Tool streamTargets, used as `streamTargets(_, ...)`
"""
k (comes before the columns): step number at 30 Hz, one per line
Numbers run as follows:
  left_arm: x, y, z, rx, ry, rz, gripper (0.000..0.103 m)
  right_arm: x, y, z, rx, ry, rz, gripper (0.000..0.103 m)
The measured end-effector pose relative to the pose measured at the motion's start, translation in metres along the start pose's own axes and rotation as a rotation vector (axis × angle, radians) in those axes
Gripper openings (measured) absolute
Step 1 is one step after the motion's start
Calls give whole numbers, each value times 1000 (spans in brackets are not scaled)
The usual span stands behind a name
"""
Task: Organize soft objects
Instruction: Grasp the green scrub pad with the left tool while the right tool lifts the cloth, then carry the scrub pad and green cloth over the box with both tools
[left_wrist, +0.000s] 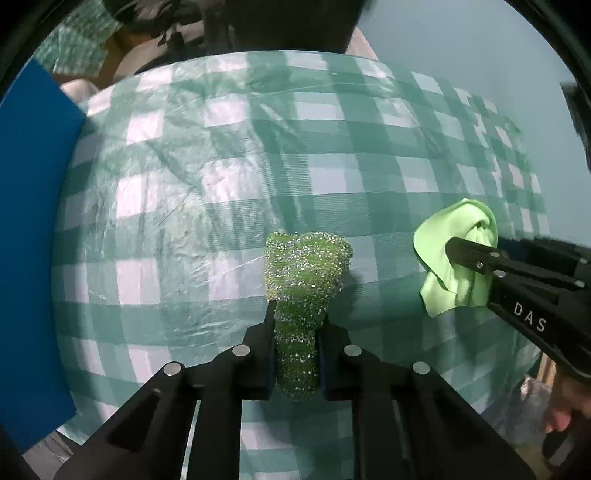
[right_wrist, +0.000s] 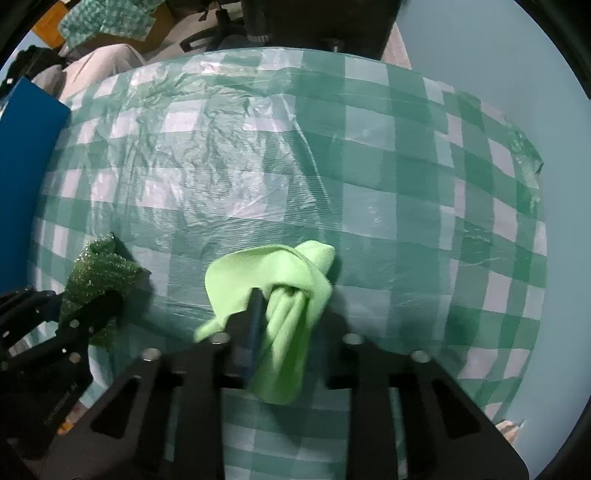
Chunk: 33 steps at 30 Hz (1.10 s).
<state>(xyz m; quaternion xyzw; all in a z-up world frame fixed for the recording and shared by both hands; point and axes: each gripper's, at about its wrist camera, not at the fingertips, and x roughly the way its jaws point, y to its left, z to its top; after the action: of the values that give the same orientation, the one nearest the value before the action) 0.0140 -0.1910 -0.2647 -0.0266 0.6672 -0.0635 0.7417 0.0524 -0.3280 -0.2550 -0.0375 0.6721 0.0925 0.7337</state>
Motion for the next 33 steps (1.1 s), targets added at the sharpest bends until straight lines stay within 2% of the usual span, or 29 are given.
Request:
streamTargets(3, -6, 24, 1, -19, -4, -14, 15, -4, -1, 0, 1, -6, 22, 15)
streamTargets(13, -39, 62, -6, -25, -31, -48, 15, -41, -14, -3, 7, -56, 97, 13)
streamTargets(19, -66, 64, -6, 11, -58, -38, 15, -65, -9, -3, -45, -74, 103, 13)
streamTargets(20, -69, 62, -5, 17, -60, -36, 15, -76, -20, -6, -56, -76, 101, 13)
streamTargets(33, -110, 65, -1, 68, -104, -28, 15, -115, 30, 2, -123, -123, 107, 13)
